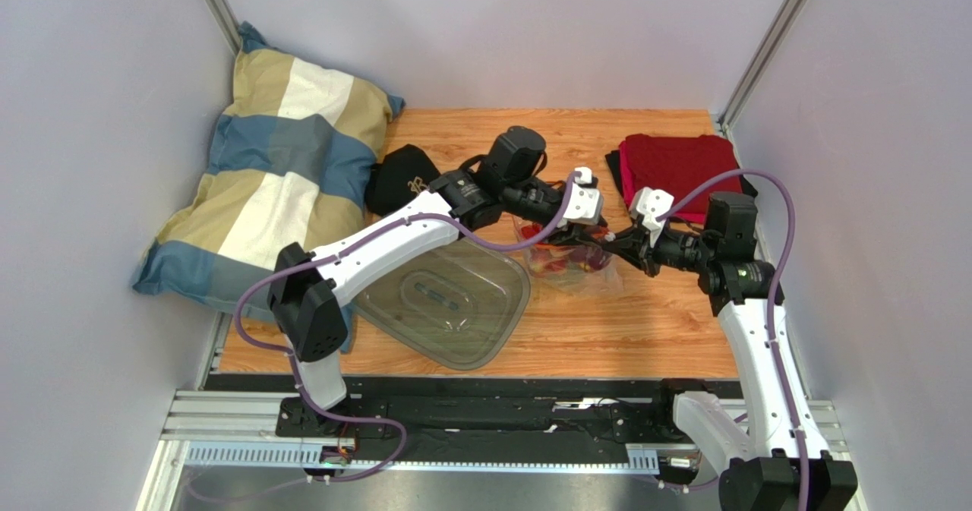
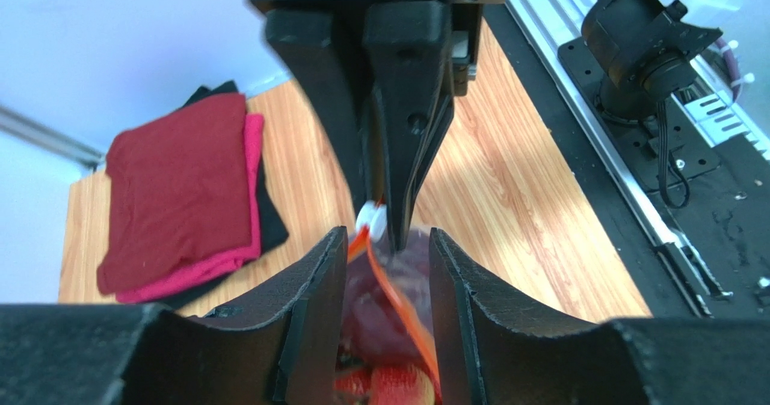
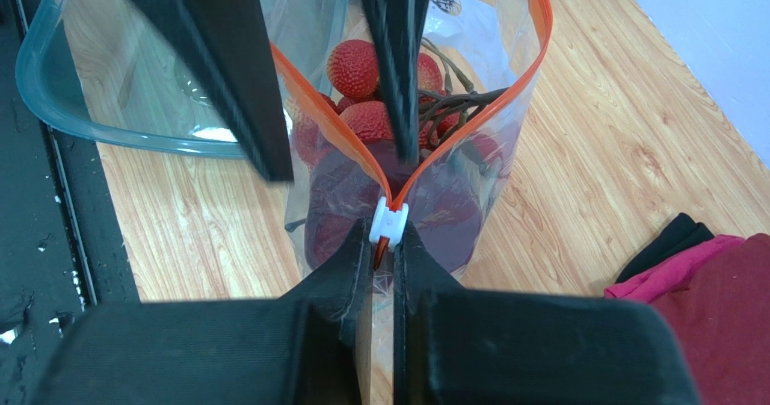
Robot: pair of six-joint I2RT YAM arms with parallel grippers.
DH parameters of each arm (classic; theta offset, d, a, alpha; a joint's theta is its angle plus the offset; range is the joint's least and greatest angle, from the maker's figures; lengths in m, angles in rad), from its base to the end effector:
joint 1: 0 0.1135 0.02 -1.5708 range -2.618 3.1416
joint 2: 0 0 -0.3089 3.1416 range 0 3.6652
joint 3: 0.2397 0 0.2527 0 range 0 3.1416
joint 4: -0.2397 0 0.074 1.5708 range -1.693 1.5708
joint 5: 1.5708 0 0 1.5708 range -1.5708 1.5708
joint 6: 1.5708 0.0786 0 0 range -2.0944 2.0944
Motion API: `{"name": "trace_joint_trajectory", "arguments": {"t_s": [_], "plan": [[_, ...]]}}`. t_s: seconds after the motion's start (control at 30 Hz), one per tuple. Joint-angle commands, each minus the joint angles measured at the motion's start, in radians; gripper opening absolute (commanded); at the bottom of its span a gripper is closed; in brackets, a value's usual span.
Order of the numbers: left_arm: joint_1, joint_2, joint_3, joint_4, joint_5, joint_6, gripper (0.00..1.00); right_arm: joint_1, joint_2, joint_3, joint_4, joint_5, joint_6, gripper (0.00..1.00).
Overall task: Place the food in the zip-top bag and seal the zipper
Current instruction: Zip the zipper food storage bag at the center of the board.
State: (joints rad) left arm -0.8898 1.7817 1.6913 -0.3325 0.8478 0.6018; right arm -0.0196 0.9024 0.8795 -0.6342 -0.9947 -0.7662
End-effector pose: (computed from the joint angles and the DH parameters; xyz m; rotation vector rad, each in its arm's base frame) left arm 0.2372 -0.3863 0.4014 1.6973 1.0200 -1.0253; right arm 0.1691 0.0626 0.3389 -1.1584 1.5753 0.5919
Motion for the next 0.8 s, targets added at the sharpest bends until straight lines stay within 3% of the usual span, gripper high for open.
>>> {"name": "trace_joint_trajectory", "arguments": {"t_s": [0.0,0.4,0.57,0.7,0.77], "plan": [[-0.021,0.028,0.038,0.058,0.024,0.081,0.48,0.013,-0.002,0.055,-0.005,-0.013,-0.044,0.0],[-0.034,0.053,0.018,0.093,-0.009,0.072,0.46,0.084,-0.008,0.055,-0.025,0.025,-0.085,0.0],[-0.031,0.059,0.019,0.047,0.013,0.095,0.28,0.087,-0.005,0.061,-0.028,0.03,-0.082,0.0],[-0.02,0.061,0.011,0.024,0.025,0.096,0.2,0.086,-0.01,0.061,-0.036,0.031,-0.096,0.0],[-0.017,0.065,0.019,0.012,0.034,0.096,0.06,0.087,-0.013,0.059,-0.044,0.03,-0.11,0.0]]}}
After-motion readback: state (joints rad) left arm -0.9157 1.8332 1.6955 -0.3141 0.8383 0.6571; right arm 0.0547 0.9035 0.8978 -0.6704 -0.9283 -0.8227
